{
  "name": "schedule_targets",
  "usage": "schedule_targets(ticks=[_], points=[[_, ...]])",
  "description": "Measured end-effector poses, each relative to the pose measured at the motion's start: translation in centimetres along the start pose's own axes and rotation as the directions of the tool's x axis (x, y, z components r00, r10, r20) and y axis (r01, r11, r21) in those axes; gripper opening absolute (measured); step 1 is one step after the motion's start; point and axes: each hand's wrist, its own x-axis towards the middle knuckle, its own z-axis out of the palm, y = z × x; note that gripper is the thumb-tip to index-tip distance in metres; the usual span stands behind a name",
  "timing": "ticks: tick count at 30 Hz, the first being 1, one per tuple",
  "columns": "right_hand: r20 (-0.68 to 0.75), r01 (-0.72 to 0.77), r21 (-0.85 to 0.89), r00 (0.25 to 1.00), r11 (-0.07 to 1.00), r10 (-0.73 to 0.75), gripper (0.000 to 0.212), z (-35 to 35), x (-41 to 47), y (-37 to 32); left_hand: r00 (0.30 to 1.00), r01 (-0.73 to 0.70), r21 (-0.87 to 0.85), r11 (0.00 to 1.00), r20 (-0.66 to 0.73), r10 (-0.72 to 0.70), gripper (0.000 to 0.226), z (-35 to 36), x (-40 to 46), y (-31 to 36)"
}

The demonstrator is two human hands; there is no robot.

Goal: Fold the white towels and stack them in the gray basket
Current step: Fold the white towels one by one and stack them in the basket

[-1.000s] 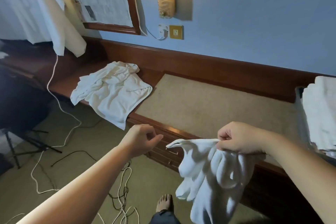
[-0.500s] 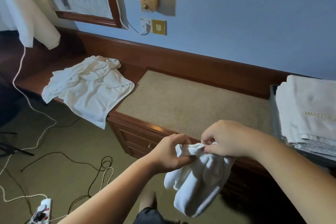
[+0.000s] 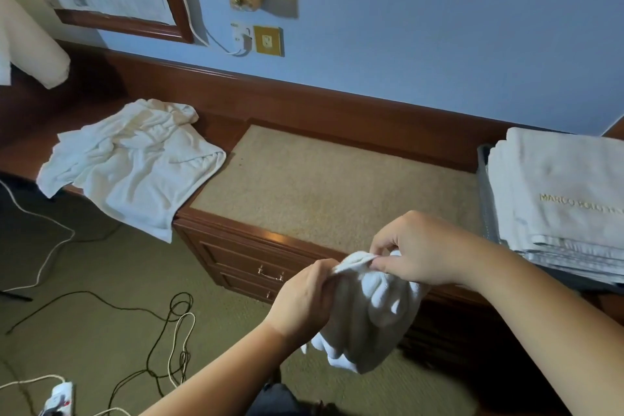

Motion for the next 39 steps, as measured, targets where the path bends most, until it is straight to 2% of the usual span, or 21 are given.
schedule_targets(ticks=[3, 5, 8, 11, 13, 15, 18, 19, 20, 22, 26, 32, 35, 37, 39], points=[[-0.027, -0.034, 0.022, 0.999, 0.999, 0.035, 0.023, 0.2, 0.4, 0.6, 0.987, 0.143, -0.093, 0.985, -0.059, -0.149, 0.019, 0.7, 0.1, 0.2], [-0.039, -0.058, 0.017, 0.997, 0.998, 0.059, 0.024, 0.8, 0.7, 1.2, 0.985, 0.139, -0.047, 0.989, -0.093, -0.143, 0.023, 0.3, 0.6, 0.2], [-0.058, -0.109, 0.099, 0.992, 0.989, 0.115, 0.025, 2.1, 1.1, 3.0, 0.999, 0.029, 0.155, 0.988, -0.048, -0.022, 0.027, -1.6, 2.4, -1.0], [-0.059, -0.191, 0.233, 0.976, 0.954, 0.21, 0.041, 2.7, 0.9, 5.5, 0.992, -0.123, 0.386, 0.914, 0.03, 0.121, 0.036, -4.4, 5.2, -3.4], [-0.002, -0.259, 0.245, 0.964, 0.934, 0.268, 0.054, 2.3, 0.3, 7.1, 0.975, -0.22, 0.46, 0.86, 0.092, 0.2, 0.046, -6.7, 7.3, -5.5], [0.042, -0.314, 0.204, 0.949, 0.927, 0.313, 0.057, 1.9, -0.2, 9.1, 0.957, -0.29, 0.499, 0.817, 0.17, 0.236, 0.042, -9.1, 9.4, -7.4], [0.053, -0.378, 0.264, 0.924, 0.887, 0.378, 0.034, 1.8, -0.5, 12.6, 0.979, -0.2, 0.562, 0.802, 0.151, 0.138, 0.028, -12.6, 12.3, -9.8], [0.056, -0.39, 0.31, 0.918, 0.867, 0.393, 0.035, 1.8, -0.5, 13.4, 0.987, -0.162, 0.569, 0.807, 0.111, 0.12, 0.025, -13.5, 13.1, -10.5], [0.047, -0.387, 0.356, 0.917, 0.851, 0.397, 0.046, 1.8, -0.3, 14.2, 0.991, -0.135, 0.575, 0.807, 0.085, 0.106, 0.023, -14.1, 13.9, -10.9], [0.0, -0.361, 0.414, 0.918, 0.836, 0.397, 0.059, 1.6, 0.4, 15.0, 0.992, -0.115, 0.601, 0.791, 0.104, 0.065, 0.02, -14.6, 15.8, -11.5], [-0.08, -0.341, 0.468, 0.902, 0.815, 0.424, 0.052, 1.1, 2.7, 16.7, 0.989, -0.114, 0.638, 0.761, 0.144, 0.027, 0.018, -15.0, 19.8, -12.5], [-0.093, -0.406, 0.32, 0.886, 0.856, 0.454, 0.035, 0.7, 6.9, 21.1, 0.947, -0.311, 0.636, 0.706, 0.267, 0.176, 0.014, -15.5, 25.8, -16.1], [-0.079, -0.452, 0.139, 0.882, 0.881, 0.465, 0.032, -0.2, 10.5, 23.5, 0.928, -0.343, 0.615, 0.71, 0.339, 0.156, 0.008, -14.8, 30.5, -19.2], [-0.029, -0.496, 0.019, 0.868, 0.868, 0.496, 0.033, -1.0, 13.2, 25.1, 0.912, -0.357, 0.631, 0.689, 0.395, 0.111, 0.018, -14.2, 33.9, -22.0], [0.039, -0.53, -0.073, 0.845, 0.845, 0.534, 0.033, -1.4, 15.9, 26.6, 0.892, -0.337, 0.652, 0.679, 0.453, 0.007, 0.032, -13.5, 37.0, -24.6]])
